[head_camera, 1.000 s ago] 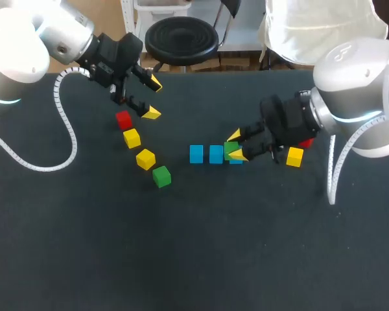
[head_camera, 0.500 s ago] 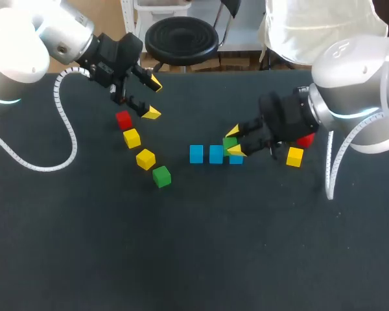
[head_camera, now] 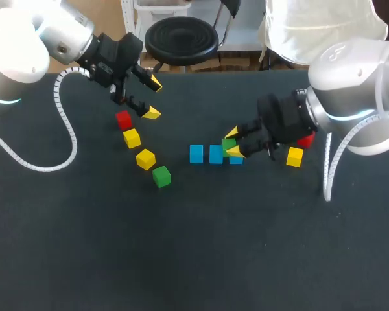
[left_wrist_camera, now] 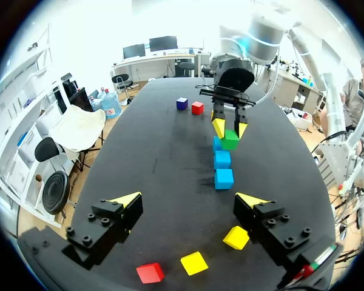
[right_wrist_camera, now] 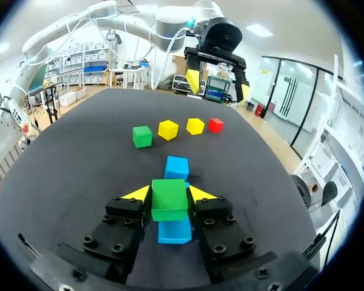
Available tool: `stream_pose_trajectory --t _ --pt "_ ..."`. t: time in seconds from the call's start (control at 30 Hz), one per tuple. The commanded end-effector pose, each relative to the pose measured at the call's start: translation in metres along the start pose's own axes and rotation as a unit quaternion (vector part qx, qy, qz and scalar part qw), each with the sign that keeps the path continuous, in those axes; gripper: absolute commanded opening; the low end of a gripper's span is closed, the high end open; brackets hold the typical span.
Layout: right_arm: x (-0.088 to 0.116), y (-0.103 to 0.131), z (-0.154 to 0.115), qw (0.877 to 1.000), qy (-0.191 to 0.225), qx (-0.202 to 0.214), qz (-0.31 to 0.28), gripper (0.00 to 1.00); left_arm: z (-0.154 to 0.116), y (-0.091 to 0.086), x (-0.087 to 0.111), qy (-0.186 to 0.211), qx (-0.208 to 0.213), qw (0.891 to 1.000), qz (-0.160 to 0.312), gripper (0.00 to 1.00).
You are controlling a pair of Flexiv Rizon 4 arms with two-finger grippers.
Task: Place the blue cubes, place green cubes on the blue cubes, place the yellow cubes on the green cubes, then place the red cubes on the yellow cubes, and place purple cube on the red cubes.
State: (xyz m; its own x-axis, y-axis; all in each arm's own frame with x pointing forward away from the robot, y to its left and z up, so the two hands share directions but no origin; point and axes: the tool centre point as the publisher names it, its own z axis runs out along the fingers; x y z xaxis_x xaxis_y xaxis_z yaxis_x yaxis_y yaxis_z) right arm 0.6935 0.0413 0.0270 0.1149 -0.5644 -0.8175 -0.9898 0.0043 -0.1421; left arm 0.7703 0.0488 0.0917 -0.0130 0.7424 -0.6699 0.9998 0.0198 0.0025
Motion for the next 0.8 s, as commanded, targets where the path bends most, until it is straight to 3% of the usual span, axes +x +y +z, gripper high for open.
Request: stream_pose_trajectory --t 0.03,0.8 --pt "0.0002 -0.0027 0.0011 1.000 -0.001 -0.001 -0.001 0.00 0.0005 0.0009 0.0007 -0.001 0.000 1.000 0.001 1.00" --pt "0.0047 -0.0042 0.0038 1.000 -0.007 -0.003 0.009 0.00 0.0005 0.0009 0.0007 -0.001 0.000 1.000 0.001 1.00"
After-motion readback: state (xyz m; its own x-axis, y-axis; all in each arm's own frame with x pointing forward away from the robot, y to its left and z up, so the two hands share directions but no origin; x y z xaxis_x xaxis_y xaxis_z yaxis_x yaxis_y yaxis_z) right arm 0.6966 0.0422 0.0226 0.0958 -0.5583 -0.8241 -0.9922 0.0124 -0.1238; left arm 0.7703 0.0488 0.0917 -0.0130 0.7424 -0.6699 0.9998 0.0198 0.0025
